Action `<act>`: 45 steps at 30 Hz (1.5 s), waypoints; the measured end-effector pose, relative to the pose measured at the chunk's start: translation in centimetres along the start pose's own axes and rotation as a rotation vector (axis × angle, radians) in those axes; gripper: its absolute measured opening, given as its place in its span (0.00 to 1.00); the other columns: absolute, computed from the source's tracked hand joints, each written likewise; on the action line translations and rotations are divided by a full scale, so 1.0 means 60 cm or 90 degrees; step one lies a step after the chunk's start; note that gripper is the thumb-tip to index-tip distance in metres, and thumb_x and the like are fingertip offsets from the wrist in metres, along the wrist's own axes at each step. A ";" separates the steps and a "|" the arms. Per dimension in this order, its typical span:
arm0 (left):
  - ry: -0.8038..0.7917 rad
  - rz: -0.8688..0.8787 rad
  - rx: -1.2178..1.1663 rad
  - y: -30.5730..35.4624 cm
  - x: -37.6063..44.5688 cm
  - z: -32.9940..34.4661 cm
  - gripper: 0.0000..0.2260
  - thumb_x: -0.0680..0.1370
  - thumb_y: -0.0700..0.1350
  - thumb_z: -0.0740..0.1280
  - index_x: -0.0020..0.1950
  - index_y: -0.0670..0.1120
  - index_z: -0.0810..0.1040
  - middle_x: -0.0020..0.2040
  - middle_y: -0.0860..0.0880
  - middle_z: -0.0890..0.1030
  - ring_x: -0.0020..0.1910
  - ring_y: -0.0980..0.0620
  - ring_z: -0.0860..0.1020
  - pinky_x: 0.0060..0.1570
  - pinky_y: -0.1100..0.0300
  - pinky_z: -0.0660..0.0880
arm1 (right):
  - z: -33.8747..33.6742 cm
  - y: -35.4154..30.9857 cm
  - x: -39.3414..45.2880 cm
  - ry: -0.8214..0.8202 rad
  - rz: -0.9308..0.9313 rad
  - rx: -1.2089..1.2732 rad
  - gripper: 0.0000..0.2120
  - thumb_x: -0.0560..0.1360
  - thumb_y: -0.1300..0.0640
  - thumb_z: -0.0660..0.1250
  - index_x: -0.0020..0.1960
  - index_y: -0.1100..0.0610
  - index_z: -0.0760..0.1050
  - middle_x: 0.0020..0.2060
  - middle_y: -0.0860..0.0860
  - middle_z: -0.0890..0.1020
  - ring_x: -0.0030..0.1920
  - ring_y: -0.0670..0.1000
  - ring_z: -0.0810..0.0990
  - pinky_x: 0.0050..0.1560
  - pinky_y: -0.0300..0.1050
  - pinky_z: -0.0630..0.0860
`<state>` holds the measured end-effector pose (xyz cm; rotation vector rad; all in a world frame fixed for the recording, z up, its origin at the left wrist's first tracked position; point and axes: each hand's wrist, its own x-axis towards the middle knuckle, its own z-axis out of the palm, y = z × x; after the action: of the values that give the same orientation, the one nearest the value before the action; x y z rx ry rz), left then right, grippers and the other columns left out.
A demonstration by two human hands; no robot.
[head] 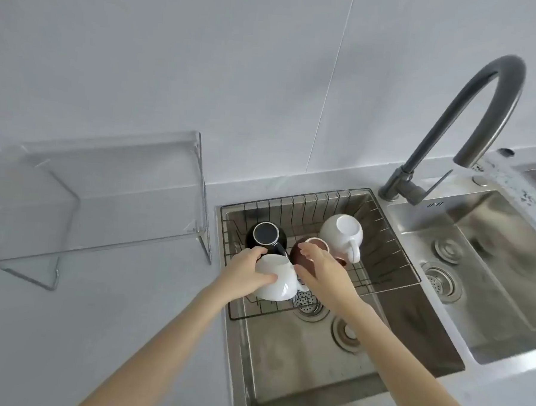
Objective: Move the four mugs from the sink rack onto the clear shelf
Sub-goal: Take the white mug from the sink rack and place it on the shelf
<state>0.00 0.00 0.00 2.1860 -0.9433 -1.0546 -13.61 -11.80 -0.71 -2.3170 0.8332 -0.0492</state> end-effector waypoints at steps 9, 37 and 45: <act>-0.082 -0.097 -0.003 -0.024 0.066 0.027 0.30 0.63 0.50 0.74 0.62 0.47 0.69 0.57 0.48 0.76 0.52 0.49 0.75 0.50 0.53 0.77 | 0.038 0.053 0.048 -0.108 0.124 0.095 0.08 0.74 0.52 0.61 0.48 0.54 0.75 0.38 0.51 0.82 0.41 0.51 0.79 0.46 0.48 0.76; 0.316 0.168 -0.047 0.070 -0.116 -0.293 0.32 0.56 0.50 0.80 0.57 0.51 0.75 0.52 0.51 0.81 0.52 0.51 0.77 0.52 0.56 0.75 | -0.144 -0.278 0.092 0.081 -0.166 0.267 0.02 0.71 0.58 0.70 0.42 0.56 0.80 0.28 0.40 0.82 0.27 0.34 0.76 0.31 0.22 0.69; 0.395 0.115 -0.050 -0.043 -0.155 -0.428 0.32 0.58 0.46 0.79 0.59 0.48 0.72 0.54 0.50 0.79 0.54 0.49 0.76 0.53 0.55 0.75 | -0.045 -0.437 0.171 0.014 -0.235 0.276 0.05 0.70 0.57 0.70 0.44 0.58 0.80 0.33 0.50 0.83 0.28 0.36 0.77 0.32 0.23 0.71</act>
<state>17.76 12.80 16.55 2.1139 -0.7671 -0.2838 8.42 -4.22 15.37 -2.0246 0.3494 -0.3786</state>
